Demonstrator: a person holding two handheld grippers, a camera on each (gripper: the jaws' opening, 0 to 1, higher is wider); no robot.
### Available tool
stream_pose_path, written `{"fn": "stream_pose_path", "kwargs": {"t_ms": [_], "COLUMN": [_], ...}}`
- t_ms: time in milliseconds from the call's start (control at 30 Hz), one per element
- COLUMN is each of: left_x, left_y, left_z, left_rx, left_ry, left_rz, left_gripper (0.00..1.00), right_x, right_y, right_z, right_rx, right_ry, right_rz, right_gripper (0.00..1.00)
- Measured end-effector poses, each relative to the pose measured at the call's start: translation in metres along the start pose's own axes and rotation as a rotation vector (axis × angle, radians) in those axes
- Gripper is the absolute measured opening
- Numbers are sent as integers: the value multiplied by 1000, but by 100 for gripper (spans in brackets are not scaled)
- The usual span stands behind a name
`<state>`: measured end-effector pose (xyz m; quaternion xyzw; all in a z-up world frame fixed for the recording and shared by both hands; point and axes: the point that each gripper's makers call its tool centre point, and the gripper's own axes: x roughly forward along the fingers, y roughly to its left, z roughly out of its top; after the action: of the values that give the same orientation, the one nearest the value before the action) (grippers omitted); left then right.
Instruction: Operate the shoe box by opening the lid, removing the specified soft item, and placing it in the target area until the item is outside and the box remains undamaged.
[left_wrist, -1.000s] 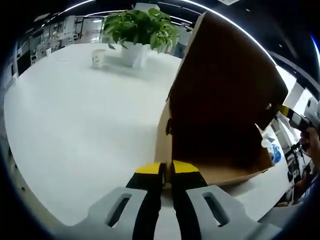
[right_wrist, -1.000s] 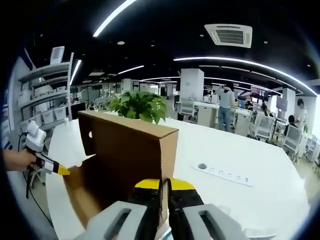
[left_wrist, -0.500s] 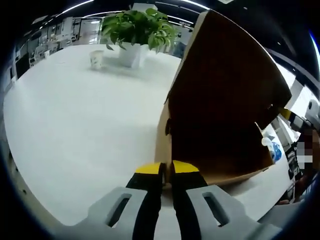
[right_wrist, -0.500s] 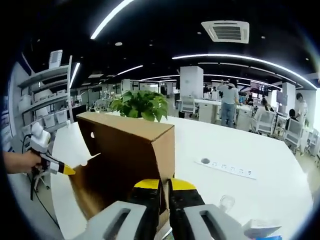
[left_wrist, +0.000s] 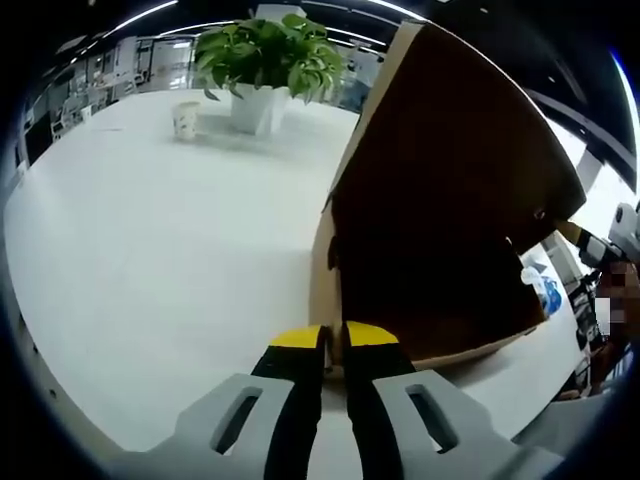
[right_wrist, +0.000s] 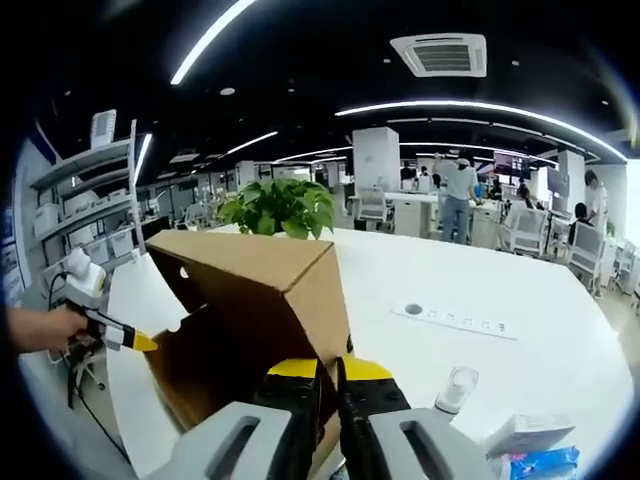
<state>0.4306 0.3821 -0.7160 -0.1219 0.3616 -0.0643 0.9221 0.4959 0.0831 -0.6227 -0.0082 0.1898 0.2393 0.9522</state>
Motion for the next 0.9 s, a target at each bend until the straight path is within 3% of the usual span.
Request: {"fn": "stream_pose_path", "kwargs": {"t_ms": [233, 400, 700, 900], "left_x": [0, 0, -7, -15], "left_y": [-1, -3, -15, -30], "left_z": [0, 2, 18, 30], "left_rx": [13, 71, 146, 240], "left_ry": [-10, -11, -64, -107], "left_rz": [-8, -7, -34, -64], "left_gripper": [6, 6, 14, 16], "right_x": [-4, -6, -9, -11], "right_y": [3, 4, 6, 9], "right_z": [-7, -12, -24, -33], "right_rx": [7, 22, 39, 27], "right_ry": [3, 9, 23, 39], "right_rz": [-5, -7, -8, -4], "right_gripper": [1, 1, 2, 3]}}
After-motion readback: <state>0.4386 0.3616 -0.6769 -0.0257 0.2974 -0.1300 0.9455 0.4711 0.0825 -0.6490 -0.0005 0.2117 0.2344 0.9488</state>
